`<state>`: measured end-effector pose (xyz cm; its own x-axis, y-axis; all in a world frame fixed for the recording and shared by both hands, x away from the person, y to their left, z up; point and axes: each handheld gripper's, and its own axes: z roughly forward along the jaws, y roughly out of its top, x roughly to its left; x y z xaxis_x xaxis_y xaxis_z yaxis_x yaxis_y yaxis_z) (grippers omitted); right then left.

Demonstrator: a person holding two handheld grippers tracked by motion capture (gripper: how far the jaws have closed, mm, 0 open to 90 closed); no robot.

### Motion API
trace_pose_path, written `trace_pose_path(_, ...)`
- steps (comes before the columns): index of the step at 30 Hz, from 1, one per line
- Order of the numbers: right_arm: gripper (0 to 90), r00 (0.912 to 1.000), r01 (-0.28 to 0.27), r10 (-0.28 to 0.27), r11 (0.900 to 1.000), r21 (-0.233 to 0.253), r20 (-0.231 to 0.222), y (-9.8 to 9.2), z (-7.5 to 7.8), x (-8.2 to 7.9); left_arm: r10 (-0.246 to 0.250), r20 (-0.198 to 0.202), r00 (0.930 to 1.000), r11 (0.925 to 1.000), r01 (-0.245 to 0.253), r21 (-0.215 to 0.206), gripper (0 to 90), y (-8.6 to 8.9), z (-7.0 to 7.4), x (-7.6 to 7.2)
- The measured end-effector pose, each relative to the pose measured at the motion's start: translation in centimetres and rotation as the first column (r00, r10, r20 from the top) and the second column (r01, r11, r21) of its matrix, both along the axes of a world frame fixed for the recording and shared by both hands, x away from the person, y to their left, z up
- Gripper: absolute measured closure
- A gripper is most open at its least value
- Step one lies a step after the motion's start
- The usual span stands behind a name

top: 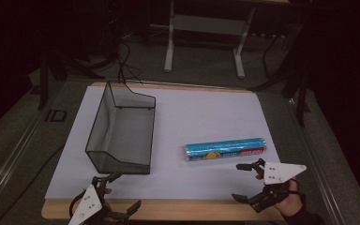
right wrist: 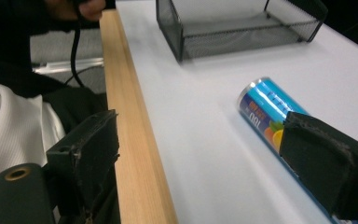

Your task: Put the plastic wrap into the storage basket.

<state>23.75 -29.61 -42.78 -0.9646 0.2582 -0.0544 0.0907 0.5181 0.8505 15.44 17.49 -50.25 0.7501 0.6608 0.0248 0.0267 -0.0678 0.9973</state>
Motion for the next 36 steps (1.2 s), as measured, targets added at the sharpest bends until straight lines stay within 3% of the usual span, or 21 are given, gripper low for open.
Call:
trace_pose_path(4,11.7,0.9996,-0.014,0.012,0.998,-0.063,-0.025,0.6,-0.1,0.9,0.003,0.002,1.0,1.0,-0.003,0.003,0.2,0.0,0.0,0.0)
trace_pose_path(11,11.9,0.9981,-0.051,0.056,0.984,-0.169,0.027,1.6,-0.2,1.6,0.002,0.003,1.0,1.0,-0.002,0.004,0.2,0.1,0.0,-0.1)
trace_pose_path(14,13.6,0.9967,-0.071,0.077,0.976,-0.205,0.026,1.9,-0.4,2.0,-0.001,0.003,1.0,1.0,0.001,0.004,0.2,0.1,0.0,-0.1)
trace_pose_path(17,14.6,0.9952,-0.081,0.093,0.963,-0.255,0.032,2.1,-0.6,2.4,-0.003,0.004,1.0,1.0,0.003,0.006,0.2,0.1,0.0,-0.1)
trace_pose_path(20,14.8,0.9945,-0.088,0.101,0.943,-0.32,0.026,2.3,-0.6,2.9,-0.003,0.003,1.0,1.0,0.003,0.005,0.2,0.1,0.0,-0.1)
trace_pose_path(23,11.3,0.9991,-0.038,0.042,0.916,-0.399,0.001,2.5,-0.5,3.7,-0.004,0.002,1.0,1.0,0.004,0.003,0.2,0.1,0.0,-0.1)
trace_pose_path(26,10.1,0.9993,-0.027,0.015,0.917,-0.398,-0.034,2.5,-0.3,4.4,-0.004,-0.003,1.0,1.0,0.004,0.001,0.2,0.1,0.0,0.0)
trace_pose_path(28,10.1,0.9999,-0.005,-0.001,0.917,-0.399,-0.015,2.6,-0.2,4.8,-0.005,-0.004,1.0,1.0,0.005,0.001,0.2,0.1,0.0,0.0)
trace_pose_path(30,9.9,0.9996,0.017,-0.024,0.907,-0.42,-0.013,2.8,-0.2,5.2,-0.006,-0.002,1.0,1.0,0.006,0.0,0.2,0.1,0.0,0.0)
trace_pose_path(36,9.3,0.9995,-0.009,-0.007,0.881,-0.472,-0.031,3.3,-0.8,6.1,-0.006,-0.005,1.0,1.0,0.006,-0.001,0.2,0.2,0.0,0.0)
